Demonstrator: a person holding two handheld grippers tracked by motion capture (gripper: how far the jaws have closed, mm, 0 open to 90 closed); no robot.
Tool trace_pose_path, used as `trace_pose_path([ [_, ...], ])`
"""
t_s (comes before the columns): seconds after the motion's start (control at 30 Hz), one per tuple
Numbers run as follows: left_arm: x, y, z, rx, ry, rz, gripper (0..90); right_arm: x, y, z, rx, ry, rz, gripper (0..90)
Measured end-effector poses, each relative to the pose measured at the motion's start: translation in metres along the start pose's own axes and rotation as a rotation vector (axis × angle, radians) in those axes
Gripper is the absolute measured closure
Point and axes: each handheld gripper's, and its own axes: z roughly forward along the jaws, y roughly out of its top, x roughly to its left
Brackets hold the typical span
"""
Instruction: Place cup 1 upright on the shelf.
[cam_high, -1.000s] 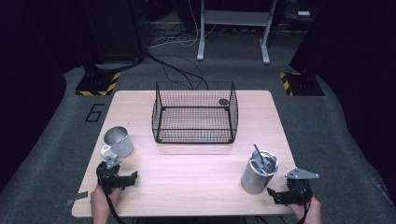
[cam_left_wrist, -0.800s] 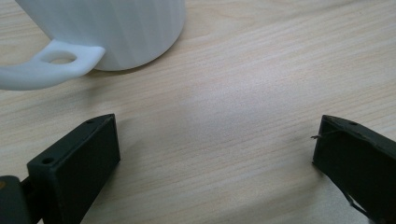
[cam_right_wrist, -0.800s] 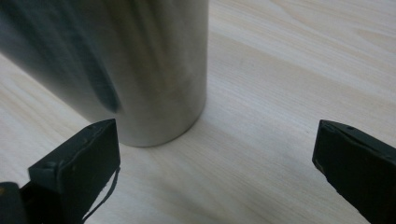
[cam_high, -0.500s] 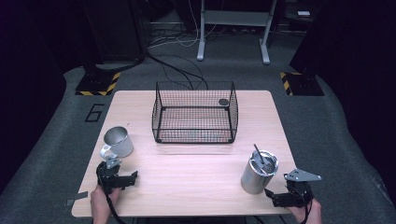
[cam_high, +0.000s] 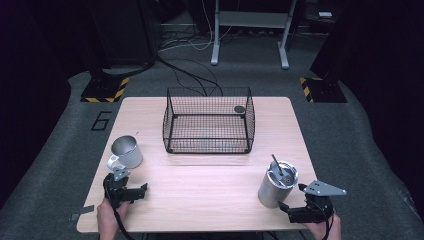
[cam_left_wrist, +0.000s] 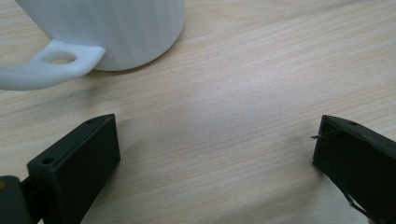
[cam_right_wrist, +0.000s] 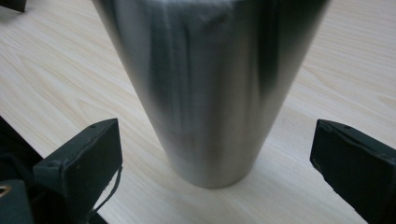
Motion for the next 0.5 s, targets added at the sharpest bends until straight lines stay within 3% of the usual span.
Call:
trace_pose_path([
  [0.5,0.000,0.000,0.000,0.000,0.000,0.001,0.3,0.005,0.020,0.015,-0.095,0.002,0.010,0.1],
])
